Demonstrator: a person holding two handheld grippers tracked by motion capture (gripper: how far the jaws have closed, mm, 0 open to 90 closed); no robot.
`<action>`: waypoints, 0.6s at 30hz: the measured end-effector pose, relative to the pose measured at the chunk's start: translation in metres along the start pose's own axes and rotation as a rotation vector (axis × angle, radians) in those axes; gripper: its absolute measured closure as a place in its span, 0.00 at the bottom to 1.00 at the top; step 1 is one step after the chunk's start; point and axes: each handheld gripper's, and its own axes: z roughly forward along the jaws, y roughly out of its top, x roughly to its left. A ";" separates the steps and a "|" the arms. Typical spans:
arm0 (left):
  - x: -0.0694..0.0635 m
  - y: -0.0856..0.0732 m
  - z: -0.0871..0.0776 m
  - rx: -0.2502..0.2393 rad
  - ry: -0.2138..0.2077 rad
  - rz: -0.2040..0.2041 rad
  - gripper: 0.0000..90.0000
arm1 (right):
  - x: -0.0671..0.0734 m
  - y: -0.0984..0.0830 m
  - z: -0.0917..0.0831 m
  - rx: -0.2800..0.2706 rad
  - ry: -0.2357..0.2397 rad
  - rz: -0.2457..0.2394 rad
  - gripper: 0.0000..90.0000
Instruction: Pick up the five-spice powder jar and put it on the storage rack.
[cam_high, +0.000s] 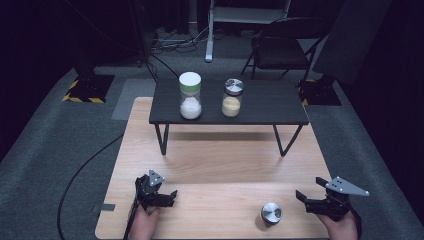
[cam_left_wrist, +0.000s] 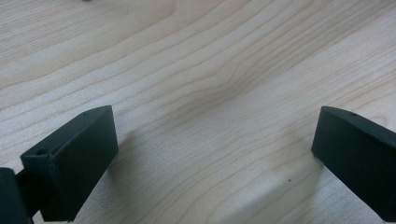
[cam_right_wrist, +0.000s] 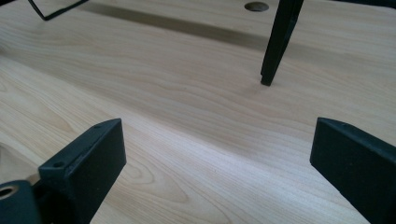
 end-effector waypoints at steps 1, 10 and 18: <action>0.000 0.000 0.000 0.000 0.000 0.000 0.00 | 0.001 0.001 -0.002 -0.005 0.000 0.000 0.03; 0.000 0.000 0.000 0.000 0.000 0.001 0.00 | 0.005 0.006 -0.013 -0.017 -0.003 0.004 0.03; 0.000 0.000 0.000 0.000 0.000 0.000 0.00 | 0.016 0.006 -0.020 -0.034 0.022 0.015 0.04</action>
